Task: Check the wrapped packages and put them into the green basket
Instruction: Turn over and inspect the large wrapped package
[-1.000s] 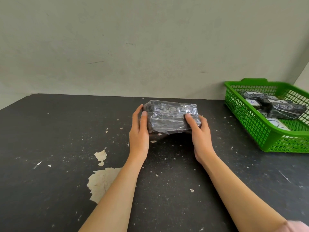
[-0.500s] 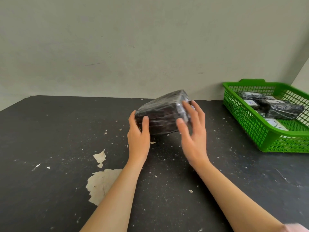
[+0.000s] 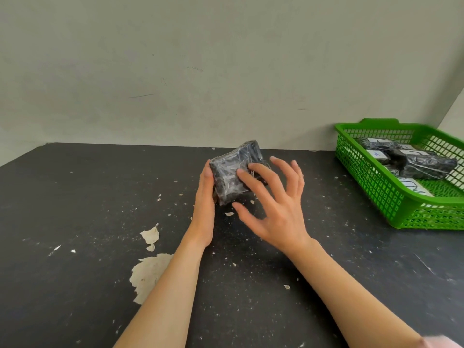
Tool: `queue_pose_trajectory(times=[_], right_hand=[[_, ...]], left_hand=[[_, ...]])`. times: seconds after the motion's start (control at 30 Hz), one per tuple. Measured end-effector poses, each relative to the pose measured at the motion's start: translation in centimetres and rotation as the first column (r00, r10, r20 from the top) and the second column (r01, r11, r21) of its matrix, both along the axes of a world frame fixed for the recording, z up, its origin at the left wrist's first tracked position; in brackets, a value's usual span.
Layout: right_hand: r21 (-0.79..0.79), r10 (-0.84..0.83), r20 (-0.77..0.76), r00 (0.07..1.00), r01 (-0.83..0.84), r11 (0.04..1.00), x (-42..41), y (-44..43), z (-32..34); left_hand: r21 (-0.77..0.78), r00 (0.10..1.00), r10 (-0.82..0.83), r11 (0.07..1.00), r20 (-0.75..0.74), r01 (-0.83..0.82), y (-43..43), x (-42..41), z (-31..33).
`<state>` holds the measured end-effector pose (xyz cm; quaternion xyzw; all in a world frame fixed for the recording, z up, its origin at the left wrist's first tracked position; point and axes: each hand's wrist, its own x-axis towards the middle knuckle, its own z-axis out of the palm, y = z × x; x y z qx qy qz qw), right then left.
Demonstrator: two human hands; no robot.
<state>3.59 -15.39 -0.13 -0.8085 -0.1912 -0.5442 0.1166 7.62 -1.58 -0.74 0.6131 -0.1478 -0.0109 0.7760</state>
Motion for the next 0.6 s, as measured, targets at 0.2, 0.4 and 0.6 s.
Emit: queue_pose_trajectory(times=[0.2, 0.4, 0.6], right_hand=[[0.030, 0.062, -0.027, 0.998, -0.061, 0.998, 0.5, -0.4, 0.0], [0.183, 0.170, -0.126, 0.977, -0.146, 0.972, 0.2, -0.5, 0.0], [0.638, 0.371, -0.369, 0.852, -0.059, 0.768, -0.6, 0.6, -0.2]], left_hand=[[0.110, 0.965, 0.198, 0.970, 0.173, -0.219, -0.9, -0.9, 0.3], [0.235, 0.828, 0.367, 0.838, 0.425, -0.492, -1.9, -1.6, -0.1], [0.272, 0.835, 0.394, 0.816, 0.383, -0.510, -1.7, -1.5, -0.2]])
